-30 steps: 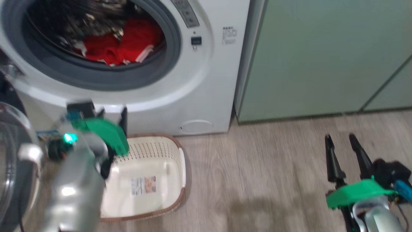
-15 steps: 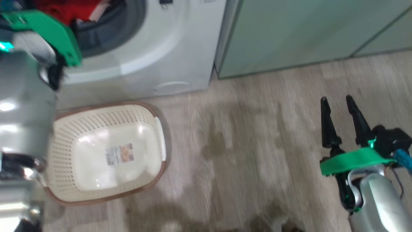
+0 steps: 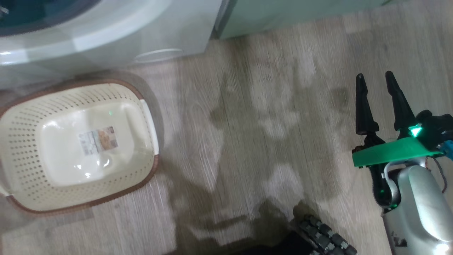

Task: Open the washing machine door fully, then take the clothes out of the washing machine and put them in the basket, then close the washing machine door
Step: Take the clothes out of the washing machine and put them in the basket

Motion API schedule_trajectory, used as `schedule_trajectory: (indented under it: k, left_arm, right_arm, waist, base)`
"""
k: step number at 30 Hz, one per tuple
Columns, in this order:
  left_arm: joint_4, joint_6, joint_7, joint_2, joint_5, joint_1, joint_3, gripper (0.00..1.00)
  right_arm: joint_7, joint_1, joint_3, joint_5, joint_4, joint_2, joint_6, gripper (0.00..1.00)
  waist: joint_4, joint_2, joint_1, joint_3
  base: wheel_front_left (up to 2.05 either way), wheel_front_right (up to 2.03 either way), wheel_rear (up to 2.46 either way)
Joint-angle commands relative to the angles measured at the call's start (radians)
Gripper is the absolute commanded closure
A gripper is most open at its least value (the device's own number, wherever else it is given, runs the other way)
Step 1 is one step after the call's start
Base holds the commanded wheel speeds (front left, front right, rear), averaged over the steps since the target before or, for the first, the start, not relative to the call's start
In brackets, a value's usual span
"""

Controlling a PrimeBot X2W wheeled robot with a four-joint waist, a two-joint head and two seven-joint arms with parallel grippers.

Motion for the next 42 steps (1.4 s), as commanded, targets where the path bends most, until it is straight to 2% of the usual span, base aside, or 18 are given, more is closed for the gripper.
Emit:
schedule_trajectory:
  k: [1,14,15,17,25,42]
  left_arm:
    - [-0.019,0.004,0.007,0.052,0.014,-0.045,0.000,0.00]
    - [0.055,-0.019,0.059,0.061,-0.011,-0.103,-0.013,0.00]
    - [0.057,-0.019,0.058,0.062,-0.012,-0.100,-0.014,0.07]
    - [0.061,-0.022,0.050,0.062,-0.012,-0.094,-0.019,1.00]
    - [0.069,-0.038,-0.042,0.022,-0.028,-0.025,-0.028,1.00]
    - [0.079,-0.076,-0.229,-0.101,-0.073,0.301,-0.069,1.00]
  right_arm:
    - [-0.009,0.004,0.010,-0.004,-0.032,0.005,0.006,0.00]
    - [-0.009,-0.011,0.015,-0.004,-0.045,0.016,0.006,0.00]
    - [-0.009,-0.010,0.015,-0.004,-0.045,0.016,0.006,0.00]
    - [-0.009,-0.008,0.013,-0.005,-0.044,0.016,0.006,0.00]
    - [-0.009,0.014,-0.012,-0.008,-0.028,0.008,0.006,0.00]
    - [-0.009,0.152,-0.034,0.003,0.006,-0.049,0.006,0.00]
  waist:
    - [-0.015,0.0001,-0.0002,0.036]
    - [-0.040,0.0001,-0.0002,0.110]
    - [-0.041,0.0001,-0.0002,0.111]
    - [-0.041,0.0001,-0.0002,0.112]
    - [-0.007,0.0001,-0.0002,0.041]
    - [0.104,0.0001,-0.0002,-0.281]
  base:
    - [0.00,0.00,0.00]
    - [0.00,0.00,0.00]
    - [0.00,0.00,0.00]
    - [0.00,0.00,0.00]
    - [0.00,0.00,0.00]
    - [0.00,0.00,0.00]
